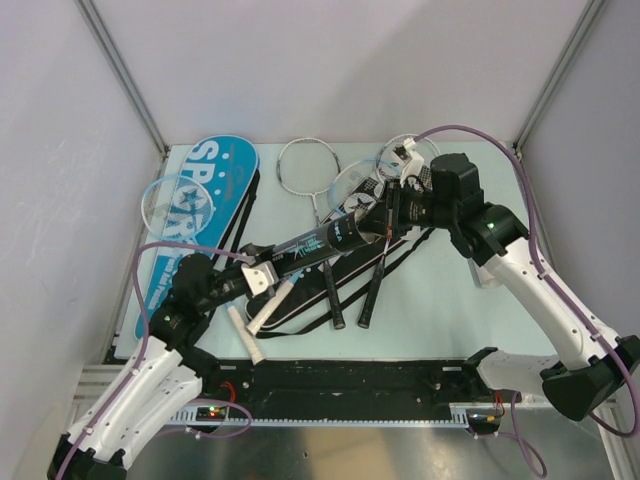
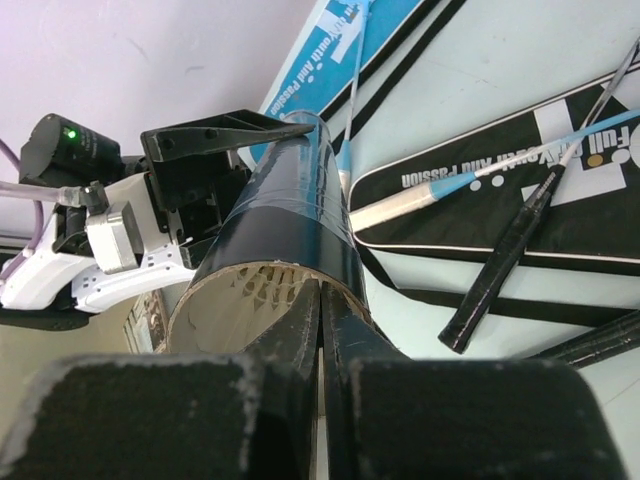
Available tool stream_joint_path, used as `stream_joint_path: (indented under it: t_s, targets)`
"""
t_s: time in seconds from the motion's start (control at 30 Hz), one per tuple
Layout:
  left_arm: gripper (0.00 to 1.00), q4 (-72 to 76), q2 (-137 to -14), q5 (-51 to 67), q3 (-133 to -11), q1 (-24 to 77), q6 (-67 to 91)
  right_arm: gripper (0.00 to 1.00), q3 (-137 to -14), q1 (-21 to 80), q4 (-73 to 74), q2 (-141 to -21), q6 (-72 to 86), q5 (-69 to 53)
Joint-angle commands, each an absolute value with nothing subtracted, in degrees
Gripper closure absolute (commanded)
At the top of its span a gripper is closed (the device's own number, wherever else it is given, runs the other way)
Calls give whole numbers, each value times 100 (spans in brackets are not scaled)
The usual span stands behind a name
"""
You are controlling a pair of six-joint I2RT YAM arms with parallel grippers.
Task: Pack up the badminton gear
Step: Place the shuttlecock at the shuttle tube.
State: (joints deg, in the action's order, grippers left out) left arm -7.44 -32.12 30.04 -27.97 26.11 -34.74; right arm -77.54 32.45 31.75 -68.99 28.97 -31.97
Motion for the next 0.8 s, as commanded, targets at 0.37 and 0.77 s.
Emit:
stream_joint_path:
  t_s: [0.37,0.77]
  targets:
    - [75,-43,-3163,2855,-2857,2621,-3496,58,-7949,3004,3356,-6561,2987,-3268]
    - [74,-182,-2943,2409,-2811,2625,-3412,44,-7684,1587,3436,-5797,3154,-3859]
